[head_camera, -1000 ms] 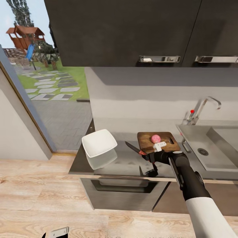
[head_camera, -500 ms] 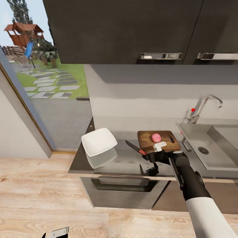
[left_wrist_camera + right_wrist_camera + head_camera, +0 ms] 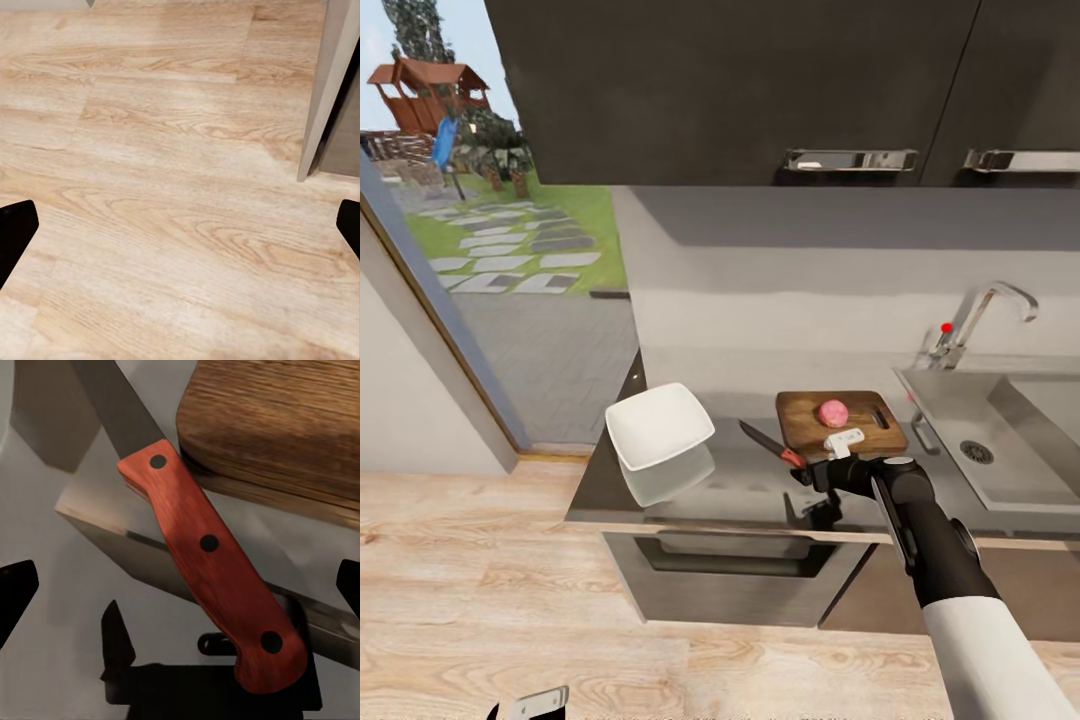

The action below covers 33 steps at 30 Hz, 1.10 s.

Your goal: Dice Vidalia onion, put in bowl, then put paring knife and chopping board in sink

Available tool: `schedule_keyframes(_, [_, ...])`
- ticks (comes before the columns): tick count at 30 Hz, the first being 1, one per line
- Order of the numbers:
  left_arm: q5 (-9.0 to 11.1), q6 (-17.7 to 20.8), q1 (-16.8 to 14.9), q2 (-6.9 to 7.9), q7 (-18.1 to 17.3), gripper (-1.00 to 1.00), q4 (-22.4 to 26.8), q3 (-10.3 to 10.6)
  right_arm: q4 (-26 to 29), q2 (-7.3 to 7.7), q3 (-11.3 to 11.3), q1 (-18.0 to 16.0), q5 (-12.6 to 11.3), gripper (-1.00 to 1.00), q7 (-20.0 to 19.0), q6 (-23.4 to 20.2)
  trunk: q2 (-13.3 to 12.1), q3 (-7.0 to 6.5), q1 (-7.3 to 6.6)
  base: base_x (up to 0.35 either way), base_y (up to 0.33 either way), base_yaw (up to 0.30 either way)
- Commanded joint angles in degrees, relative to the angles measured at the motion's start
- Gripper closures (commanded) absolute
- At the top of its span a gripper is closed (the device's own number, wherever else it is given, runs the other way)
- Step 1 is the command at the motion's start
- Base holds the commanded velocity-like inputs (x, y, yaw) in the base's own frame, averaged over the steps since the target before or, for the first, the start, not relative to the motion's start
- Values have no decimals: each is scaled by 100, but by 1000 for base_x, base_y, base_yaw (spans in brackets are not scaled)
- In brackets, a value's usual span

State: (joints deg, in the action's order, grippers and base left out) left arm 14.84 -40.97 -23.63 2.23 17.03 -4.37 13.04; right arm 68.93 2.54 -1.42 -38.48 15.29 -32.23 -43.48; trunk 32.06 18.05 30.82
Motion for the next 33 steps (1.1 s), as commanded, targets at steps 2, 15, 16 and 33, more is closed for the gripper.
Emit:
schedule_keyframes(2, [22, -26, -9, -3, 18, -100, -17, 50, 6, 0, -12, -4, 61, -100, -55, -12, 9, 20, 2, 0, 0, 0])
schedule_keyframes(15, [28, -26, -9, -2, 22, -100, -14, 50, 6, 1, -16, -7, 57, -100, -55, -11, 9, 34, 2, 0, 0, 0])
schedule_keyframes(16, [28, -26, -9, -4, 21, -100, -13, 50, 6, 1, -15, -6, 55, -100, -57, -11, 9, 34, 2, 0, 0, 0])
schedule_keyframes(33, [28, -18, -7, -63, 20, -100, -20, 50, 6, 8, -25, -4, 60, -100, -64, -11, 9, 34, 2, 0, 0, 0])
